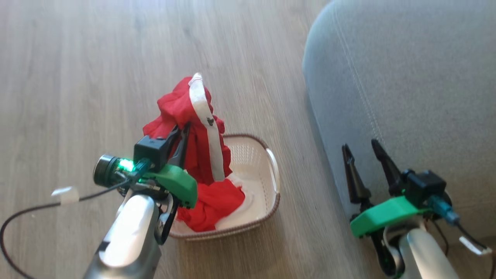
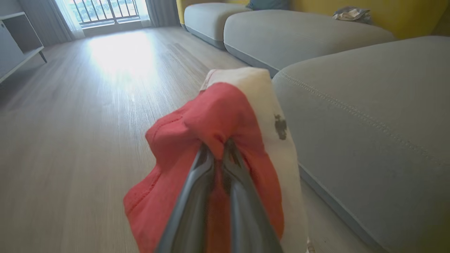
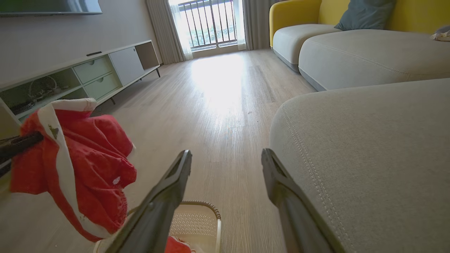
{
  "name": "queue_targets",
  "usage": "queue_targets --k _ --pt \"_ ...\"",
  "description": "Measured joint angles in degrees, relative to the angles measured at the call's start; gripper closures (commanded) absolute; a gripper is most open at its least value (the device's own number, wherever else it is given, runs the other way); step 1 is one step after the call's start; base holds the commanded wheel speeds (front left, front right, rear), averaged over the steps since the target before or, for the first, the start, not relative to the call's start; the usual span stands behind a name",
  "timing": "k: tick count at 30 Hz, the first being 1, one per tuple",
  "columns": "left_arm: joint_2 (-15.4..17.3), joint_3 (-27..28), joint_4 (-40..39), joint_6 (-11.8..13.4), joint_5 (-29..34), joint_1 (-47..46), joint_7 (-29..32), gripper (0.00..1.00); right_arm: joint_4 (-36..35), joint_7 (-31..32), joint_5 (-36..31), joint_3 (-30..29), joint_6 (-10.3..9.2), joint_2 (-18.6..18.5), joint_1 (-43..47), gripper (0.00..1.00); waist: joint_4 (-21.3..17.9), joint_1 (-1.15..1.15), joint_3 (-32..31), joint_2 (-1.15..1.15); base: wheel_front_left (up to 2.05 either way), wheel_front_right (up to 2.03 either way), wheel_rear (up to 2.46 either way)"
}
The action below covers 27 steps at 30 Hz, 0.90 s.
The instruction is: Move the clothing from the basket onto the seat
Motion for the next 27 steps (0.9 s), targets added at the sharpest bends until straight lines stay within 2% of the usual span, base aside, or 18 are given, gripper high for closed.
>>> queue_targets --k 7,16,22,27 --pt "-0.43 3.33 -10.12 0.81 0.21 5.91 -0.01 1.00 0.80 0.01 -0.32 0.93 0.00 0.00 3.93 0.00 1.02 0.00 -6.02 0.00 0.00 0.00 0.00" --pt "-1.10 6.35 -20.35 0.89 0.97 6.15 -0.07 1.00 0.69 0.01 -0.77 0.98 0.00 0.00 4.11 0.00 1.56 0.00 -8.61 0.00 0.00 0.00 0.00" --pt "-1.25 5.98 -25.37 0.84 0.90 6.13 -0.08 1.00 -0.37 0.01 -0.77 0.77 0.00 0.00 4.44 0.00 2.27 0.00 -9.14 0.00 0.00 0.00 0.00" --pt "-1.26 2.98 -28.54 1.32 -0.51 6.12 -0.08 1.00 -1.14 0.01 -0.81 0.71 0.00 0.00 6.31 0.00 2.67 0.00 -9.52 0.00 0.00 0.00 0.00"
